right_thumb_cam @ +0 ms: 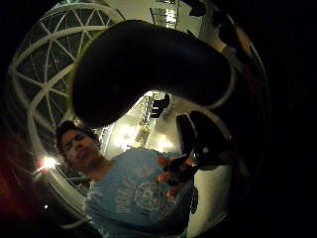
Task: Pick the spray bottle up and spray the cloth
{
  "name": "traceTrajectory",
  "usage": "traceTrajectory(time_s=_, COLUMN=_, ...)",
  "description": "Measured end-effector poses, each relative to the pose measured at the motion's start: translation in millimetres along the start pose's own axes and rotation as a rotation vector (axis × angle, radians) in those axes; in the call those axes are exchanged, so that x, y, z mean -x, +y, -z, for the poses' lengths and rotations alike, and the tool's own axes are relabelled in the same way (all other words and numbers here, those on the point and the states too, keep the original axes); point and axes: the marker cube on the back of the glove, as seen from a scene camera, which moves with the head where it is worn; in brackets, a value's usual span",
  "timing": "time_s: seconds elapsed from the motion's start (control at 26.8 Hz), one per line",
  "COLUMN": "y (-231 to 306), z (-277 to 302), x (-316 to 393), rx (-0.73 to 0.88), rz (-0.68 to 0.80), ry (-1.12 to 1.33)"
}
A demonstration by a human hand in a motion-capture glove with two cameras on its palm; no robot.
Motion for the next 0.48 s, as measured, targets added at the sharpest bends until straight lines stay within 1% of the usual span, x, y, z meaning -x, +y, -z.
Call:
traceTrajectory(time_s=0.15, y=29.0, z=25.6, x=13.5, rx=-0.008, rz=-0.005, ry=0.100)
traceTrajectory(time_s=0.3, y=67.0, z=61.7, x=7.2, rx=-0.030, rz=-0.017, ry=0.376)
traceTrajectory(time_s=0.48, y=121.7, z=112.3, x=7.6, rx=-0.138, rz=-0.064, ry=0.637)
